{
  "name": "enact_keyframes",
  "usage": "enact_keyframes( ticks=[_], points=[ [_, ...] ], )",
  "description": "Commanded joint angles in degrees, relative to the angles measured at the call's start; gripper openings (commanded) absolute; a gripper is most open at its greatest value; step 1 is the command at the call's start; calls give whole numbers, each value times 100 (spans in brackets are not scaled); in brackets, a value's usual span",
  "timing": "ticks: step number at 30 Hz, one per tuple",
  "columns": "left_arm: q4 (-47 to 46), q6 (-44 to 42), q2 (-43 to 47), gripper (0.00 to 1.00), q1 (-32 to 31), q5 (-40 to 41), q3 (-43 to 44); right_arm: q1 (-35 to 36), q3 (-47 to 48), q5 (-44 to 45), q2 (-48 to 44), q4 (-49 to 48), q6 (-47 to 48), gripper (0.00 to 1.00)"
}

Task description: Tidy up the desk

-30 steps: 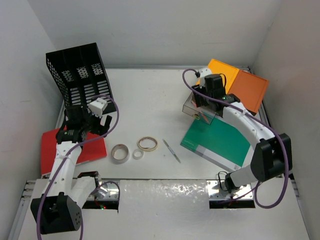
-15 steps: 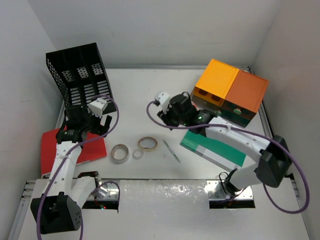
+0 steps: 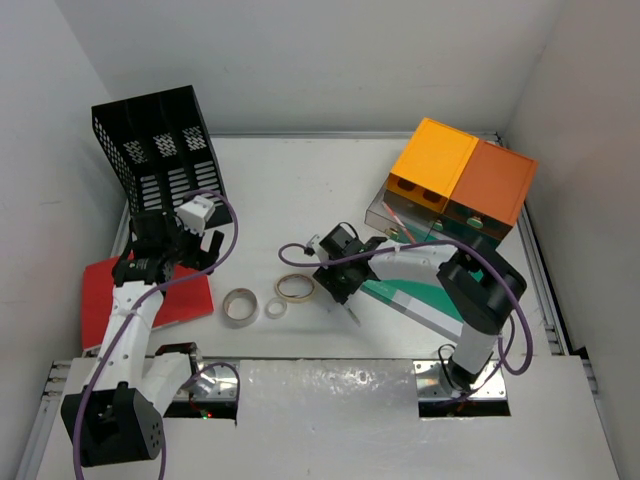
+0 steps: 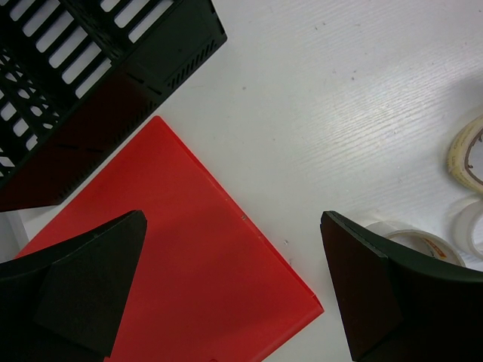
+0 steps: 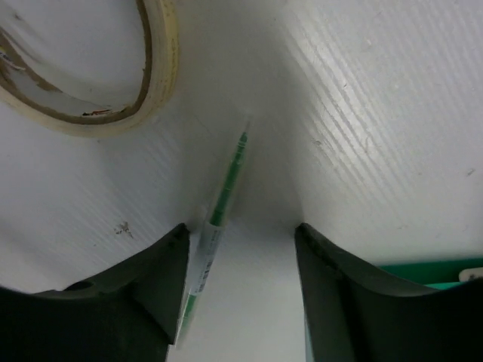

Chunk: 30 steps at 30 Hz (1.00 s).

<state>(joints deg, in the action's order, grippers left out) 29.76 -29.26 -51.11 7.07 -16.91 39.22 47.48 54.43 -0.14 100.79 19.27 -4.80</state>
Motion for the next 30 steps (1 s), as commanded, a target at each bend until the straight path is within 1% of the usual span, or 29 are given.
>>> enact_keyframes(
  ticks=[1,4,5,6,7,8,10,13,14,15,16,20,21,22,23,25,26,27,28,29,30],
  points=[
    [-225,60,-4,100,-4,38,-37,94,-56,-83,89,-222,-337,54],
    [-225,60,-13,100,-4,47,-37,217,-56,329,212,-73,-399,45],
    [-216,60,-13,100,-4,47,-37,270,-38,409,239,-20,-390,34],
    [-225,60,-13,100,-4,47,-37,305,-29,505,256,50,-373,27],
    [-225,60,-4,100,-4,47,-37,331,-38,524,265,60,-364,16],
    [-225,60,-4,100,-13,47,-37,358,-38,533,248,86,-364,0],
    [-225,60,5,100,-13,38,-46,358,-47,742,152,121,-487,0],
    [-225,60,14,100,-4,47,-46,358,-73,1164,-401,-10,-768,0],
    [-216,52,14,100,-4,47,-46,358,-117,1174,-820,-298,-812,0],
    [-225,60,5,100,-13,47,-38,358,-135,1122,-1042,-483,-786,0],
    [-225,60,-4,100,-13,38,-37,358,-126,861,-1253,-651,-734,0],
    [-225,60,-4,100,-4,38,-37,349,23,-351,-2220,-1607,90,0],
    [-216,52,-4,99,-4,38,-37,349,49,-250,-2622,-1741,206,0],
    [-225,34,5,100,-13,30,-46,341,102,-32,-2783,-1768,320,0],
    [-242,43,-4,100,-13,38,-55,340,294,901,-2906,-1699,704,0],
    [-251,43,-4,100,-4,30,-55,323,497,2283,-3004,-1663,1102,0],
    [-251,34,-4,99,-4,21,-64,271,611,3535,-2952,-1820,1678,0],
    [-251,34,5,100,-4,3,-55,192,638,4017,-2751,-1891,2006,0],
    [-251,34,5,100,-4,-6,-55,-131,682,4309,-2610,-2066,2279,0],
    [-251,34,-4,100,-4,-23,-55,-378,917,4312,-2452,-1832,2447,0],
    [-260,34,5,100,-4,-41,-55,-615,1103,4173,-2111,-1491,2335,0]
  ],
)
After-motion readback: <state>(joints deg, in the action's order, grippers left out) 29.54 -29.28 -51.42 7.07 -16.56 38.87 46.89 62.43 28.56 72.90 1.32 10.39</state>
